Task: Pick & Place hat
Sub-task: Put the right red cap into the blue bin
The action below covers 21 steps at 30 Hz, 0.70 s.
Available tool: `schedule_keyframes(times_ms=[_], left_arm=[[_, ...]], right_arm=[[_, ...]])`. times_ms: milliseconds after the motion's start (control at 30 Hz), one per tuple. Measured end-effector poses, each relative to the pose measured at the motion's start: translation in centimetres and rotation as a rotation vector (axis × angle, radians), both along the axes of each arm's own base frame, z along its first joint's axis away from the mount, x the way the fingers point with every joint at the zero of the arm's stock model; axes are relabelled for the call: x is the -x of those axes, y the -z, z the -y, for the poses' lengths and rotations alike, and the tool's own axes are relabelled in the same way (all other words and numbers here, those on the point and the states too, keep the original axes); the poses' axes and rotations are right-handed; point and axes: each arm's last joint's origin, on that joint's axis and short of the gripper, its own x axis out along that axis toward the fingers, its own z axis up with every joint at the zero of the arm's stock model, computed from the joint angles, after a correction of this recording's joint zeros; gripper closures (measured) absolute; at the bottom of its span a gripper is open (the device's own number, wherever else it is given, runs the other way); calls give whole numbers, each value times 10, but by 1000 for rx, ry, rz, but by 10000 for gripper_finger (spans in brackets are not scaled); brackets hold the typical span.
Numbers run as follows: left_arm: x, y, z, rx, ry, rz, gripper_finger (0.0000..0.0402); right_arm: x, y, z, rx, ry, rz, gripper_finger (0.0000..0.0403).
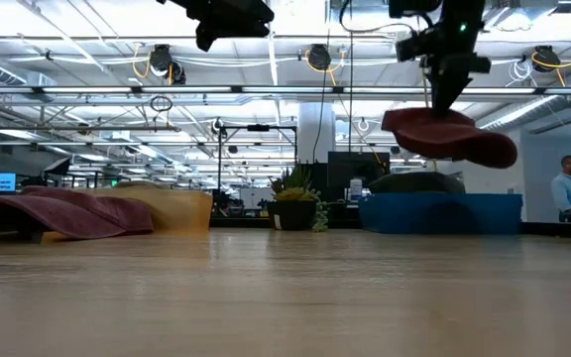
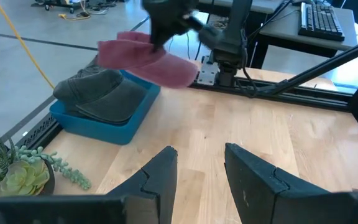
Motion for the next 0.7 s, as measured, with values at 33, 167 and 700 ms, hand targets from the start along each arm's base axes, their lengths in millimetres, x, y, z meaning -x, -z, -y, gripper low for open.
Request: schedule_keyframes(times_ms=[33,167,700], left_arm=[[0,0,0,0,0,0,266],[0,0,0,0,0,0,266],[0,0,0,0,0,0,266]], right_arm=[[0,2,6,0,14,-12,402],[-3,10,34,10,63,-30,402],[-17,57,118,20,169,-72,403]])
